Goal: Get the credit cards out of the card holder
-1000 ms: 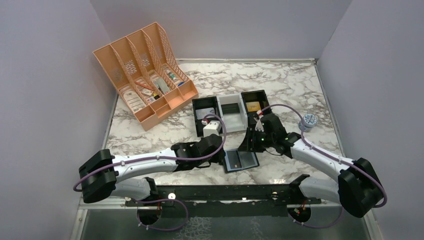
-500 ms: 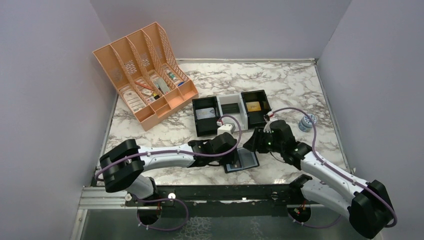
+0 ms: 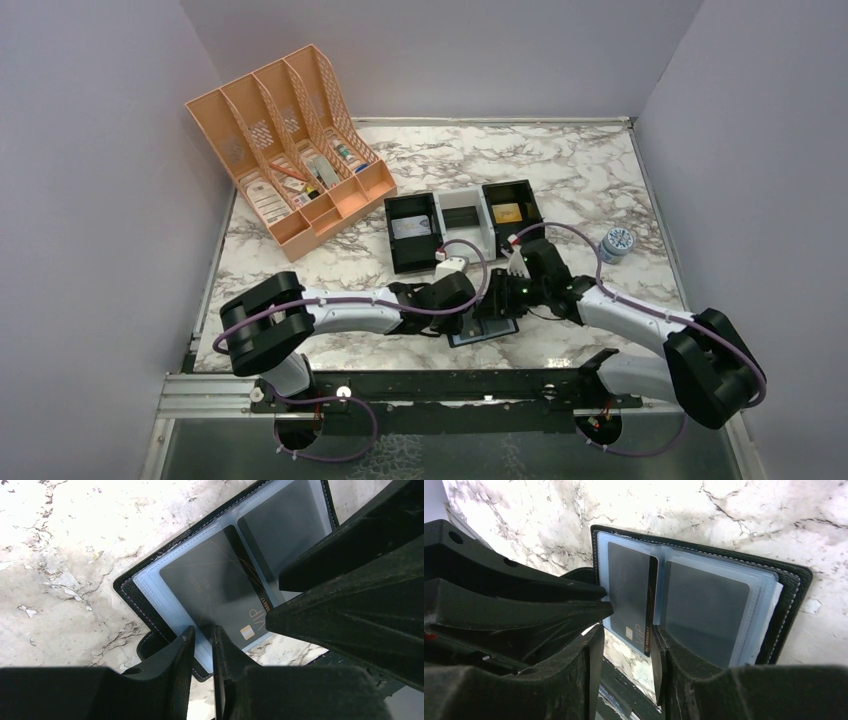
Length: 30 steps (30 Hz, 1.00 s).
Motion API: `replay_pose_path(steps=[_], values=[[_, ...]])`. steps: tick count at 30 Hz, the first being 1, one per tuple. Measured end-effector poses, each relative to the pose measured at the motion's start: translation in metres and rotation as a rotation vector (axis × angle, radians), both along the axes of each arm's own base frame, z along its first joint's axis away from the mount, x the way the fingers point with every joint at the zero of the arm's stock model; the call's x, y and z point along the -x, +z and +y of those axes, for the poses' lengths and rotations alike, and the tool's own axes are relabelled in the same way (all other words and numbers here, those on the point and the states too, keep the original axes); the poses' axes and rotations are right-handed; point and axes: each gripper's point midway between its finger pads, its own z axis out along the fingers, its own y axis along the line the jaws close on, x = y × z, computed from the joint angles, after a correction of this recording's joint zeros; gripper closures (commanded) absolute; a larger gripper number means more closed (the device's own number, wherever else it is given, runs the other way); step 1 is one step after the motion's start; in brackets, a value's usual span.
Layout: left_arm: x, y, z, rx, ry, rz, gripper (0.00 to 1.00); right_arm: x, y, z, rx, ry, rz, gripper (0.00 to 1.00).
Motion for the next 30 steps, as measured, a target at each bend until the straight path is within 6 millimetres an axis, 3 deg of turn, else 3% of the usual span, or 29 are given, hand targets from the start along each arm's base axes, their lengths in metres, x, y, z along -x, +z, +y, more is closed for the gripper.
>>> replay_pose_path(steps=[7, 30], values=[[-0.001, -0.001, 0.002, -0.009, 0.006, -0.005, 0.8, 0.003, -0.015, 0.001, 0.025, 0.022, 0.052, 0.64], [-0.004, -0.003, 0.006, -0.048, 0.013, -0.016, 0.85, -0.008, -0.012, 0.002, 0.046, 0.026, 0.016, 0.73]])
